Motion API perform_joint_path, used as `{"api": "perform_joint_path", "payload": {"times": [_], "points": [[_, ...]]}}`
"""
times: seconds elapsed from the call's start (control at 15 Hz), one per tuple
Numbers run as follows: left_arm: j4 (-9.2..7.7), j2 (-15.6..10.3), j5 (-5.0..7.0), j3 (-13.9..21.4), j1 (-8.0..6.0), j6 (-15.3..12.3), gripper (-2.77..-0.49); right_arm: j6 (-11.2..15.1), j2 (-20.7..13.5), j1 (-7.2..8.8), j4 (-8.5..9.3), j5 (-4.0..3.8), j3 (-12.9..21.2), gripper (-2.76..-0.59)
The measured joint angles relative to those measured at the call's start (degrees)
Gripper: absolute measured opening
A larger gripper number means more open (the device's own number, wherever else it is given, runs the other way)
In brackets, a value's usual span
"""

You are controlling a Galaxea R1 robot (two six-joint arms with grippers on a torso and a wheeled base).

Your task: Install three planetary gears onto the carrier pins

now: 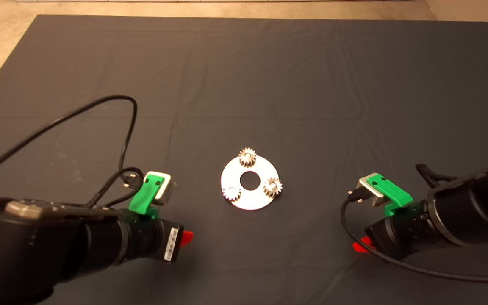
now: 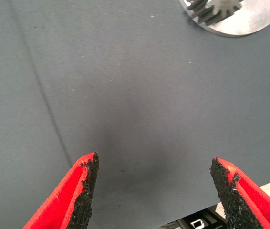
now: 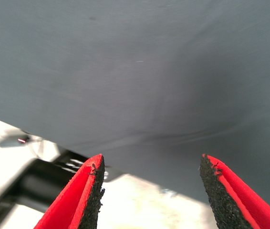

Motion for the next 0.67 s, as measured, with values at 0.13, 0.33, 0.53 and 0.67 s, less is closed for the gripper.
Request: {"api": "perform_joint_path", "payload": {"times": [0.13,0.33,0.53,0.67], "points": [[-0.01,0.12,0.02,0.00,0.05,-0.11,-1.62,3.43,1.23,0.02,0.00,0.17,0.41,-1.91],[-0.04,0.48,-0.02,0.00,0.34,-0.41,-1.62,3.95,1.97,0.02,-0.01,0.13,0.41,-1.91],[-0.28,0.43,0.02,0.00,0.34,-0.95,-1.62,4.61,2.71,0.05,0.00,0.14,0.57,-1.91],[-0.45,0.32,0.04,0.00,0.45,-1.49,-1.62,5.01,2.80,0.17,-0.02,0.12,0.72,-1.91]]}}
